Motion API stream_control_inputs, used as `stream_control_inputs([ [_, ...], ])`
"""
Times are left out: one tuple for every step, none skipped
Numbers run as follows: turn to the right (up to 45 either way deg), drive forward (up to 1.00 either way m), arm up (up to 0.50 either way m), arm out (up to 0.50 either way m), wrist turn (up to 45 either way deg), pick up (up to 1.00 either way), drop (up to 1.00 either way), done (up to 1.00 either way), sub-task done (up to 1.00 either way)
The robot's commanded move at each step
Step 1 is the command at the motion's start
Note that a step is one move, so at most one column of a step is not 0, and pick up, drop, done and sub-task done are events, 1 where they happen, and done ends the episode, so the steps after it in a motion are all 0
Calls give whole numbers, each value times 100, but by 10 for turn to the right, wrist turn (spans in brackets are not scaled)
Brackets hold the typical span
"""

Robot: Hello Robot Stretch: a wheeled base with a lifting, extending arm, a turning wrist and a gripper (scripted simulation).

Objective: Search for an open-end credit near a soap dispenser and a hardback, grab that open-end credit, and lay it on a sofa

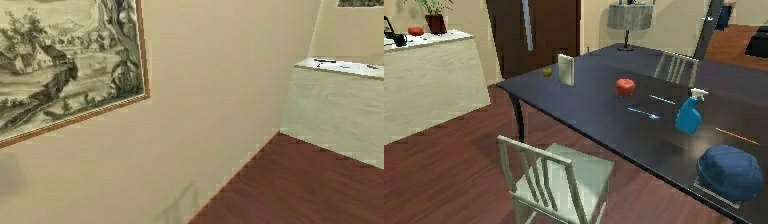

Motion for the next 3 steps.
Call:
stream_control_inputs([
  [0,40,0,0,0,0,0,0,0],
  [390,0,0,0,0,0,0,0,0],
  [0,75,0,0,0,0,0,0,0],
])
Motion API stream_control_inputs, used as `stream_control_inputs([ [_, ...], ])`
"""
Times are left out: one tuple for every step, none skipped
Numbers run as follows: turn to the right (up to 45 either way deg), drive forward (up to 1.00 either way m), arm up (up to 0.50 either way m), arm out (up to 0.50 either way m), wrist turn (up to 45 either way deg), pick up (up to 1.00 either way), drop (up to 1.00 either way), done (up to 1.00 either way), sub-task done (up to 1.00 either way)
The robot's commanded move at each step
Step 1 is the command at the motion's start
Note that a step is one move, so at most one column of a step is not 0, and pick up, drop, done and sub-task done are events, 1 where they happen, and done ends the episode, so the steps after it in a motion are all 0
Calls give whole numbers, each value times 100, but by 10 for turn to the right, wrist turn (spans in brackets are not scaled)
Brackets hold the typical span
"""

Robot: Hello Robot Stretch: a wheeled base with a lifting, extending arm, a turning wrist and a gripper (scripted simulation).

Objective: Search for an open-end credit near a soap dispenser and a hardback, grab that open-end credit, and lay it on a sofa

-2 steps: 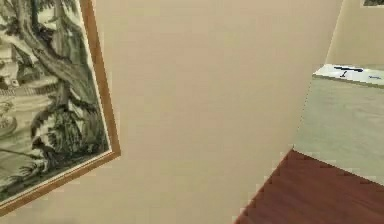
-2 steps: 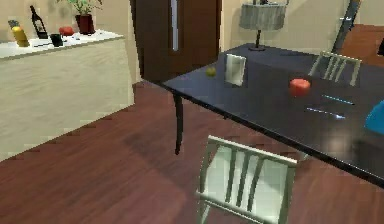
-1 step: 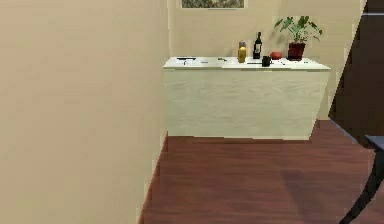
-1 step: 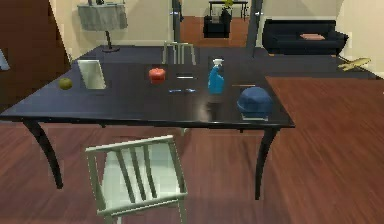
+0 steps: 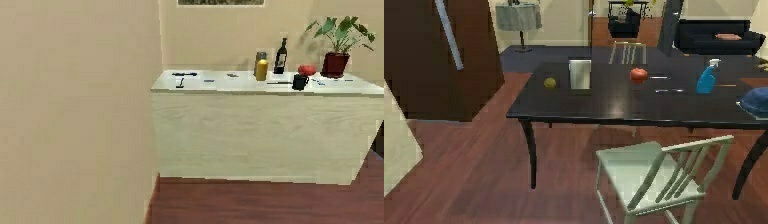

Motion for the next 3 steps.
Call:
stream_control_inputs([
  [210,0,0,0,0,0,0,0,0],
  [0,100,0,0,0,0,0,0,0],
  [-450,0,0,0,0,0,0,0,0],
])
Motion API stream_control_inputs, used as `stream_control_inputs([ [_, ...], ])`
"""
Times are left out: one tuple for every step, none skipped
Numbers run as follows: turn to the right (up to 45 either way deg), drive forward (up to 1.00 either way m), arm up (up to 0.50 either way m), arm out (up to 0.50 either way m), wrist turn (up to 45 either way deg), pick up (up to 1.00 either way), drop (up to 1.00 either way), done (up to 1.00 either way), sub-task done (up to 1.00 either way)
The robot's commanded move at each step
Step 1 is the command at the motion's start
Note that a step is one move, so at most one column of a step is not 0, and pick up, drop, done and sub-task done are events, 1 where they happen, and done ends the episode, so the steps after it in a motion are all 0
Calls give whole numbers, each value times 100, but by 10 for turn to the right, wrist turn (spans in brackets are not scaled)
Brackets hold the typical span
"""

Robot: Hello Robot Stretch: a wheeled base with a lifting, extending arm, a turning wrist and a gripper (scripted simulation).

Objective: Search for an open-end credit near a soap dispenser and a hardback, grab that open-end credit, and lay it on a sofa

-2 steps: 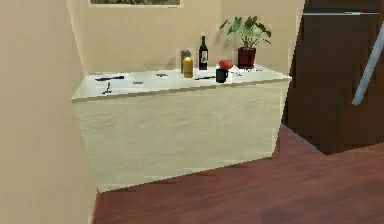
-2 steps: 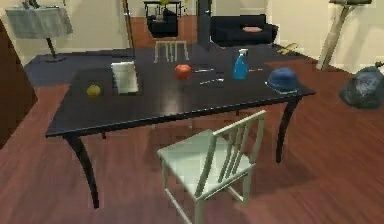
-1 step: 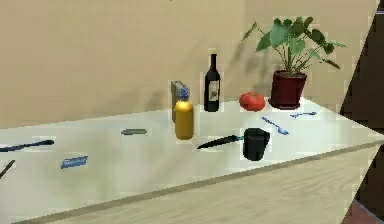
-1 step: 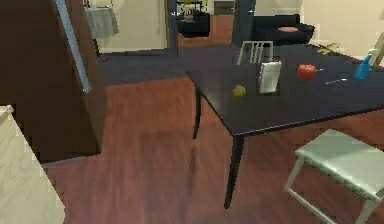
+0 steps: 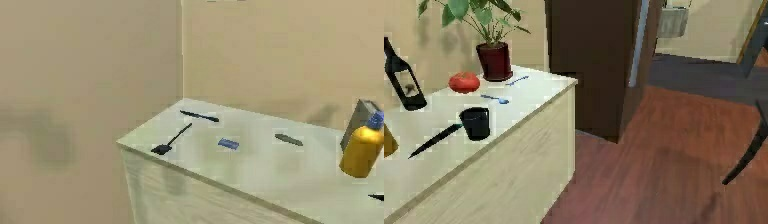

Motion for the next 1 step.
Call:
stream_control_inputs([
  [-450,0,0,0,0,0,0,0,0],
])
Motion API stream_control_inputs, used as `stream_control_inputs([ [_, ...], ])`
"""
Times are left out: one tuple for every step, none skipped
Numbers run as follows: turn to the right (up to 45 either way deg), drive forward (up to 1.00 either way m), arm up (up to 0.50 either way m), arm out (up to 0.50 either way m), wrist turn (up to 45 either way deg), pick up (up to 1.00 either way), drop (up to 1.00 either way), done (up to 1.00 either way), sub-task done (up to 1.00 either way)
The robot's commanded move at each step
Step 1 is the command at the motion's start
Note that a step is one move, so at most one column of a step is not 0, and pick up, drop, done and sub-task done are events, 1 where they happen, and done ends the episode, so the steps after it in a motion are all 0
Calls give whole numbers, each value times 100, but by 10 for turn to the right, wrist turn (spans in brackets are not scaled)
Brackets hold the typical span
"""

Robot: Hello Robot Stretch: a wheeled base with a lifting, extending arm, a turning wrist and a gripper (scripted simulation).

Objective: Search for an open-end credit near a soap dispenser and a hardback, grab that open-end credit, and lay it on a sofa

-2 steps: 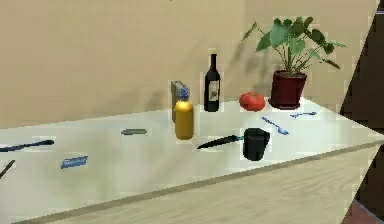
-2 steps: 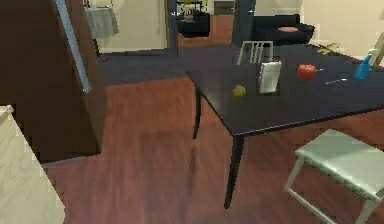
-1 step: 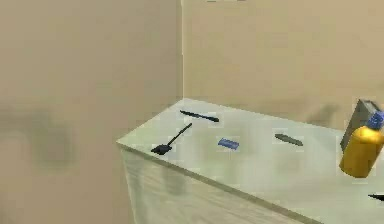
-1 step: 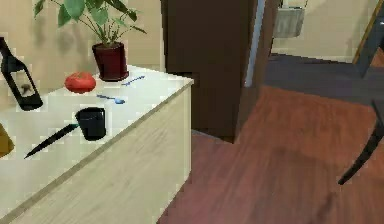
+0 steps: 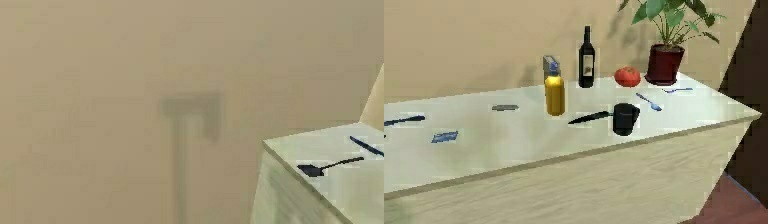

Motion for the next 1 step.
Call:
stream_control_inputs([
  [-300,0,0,0,0,0,0,0,0],
])
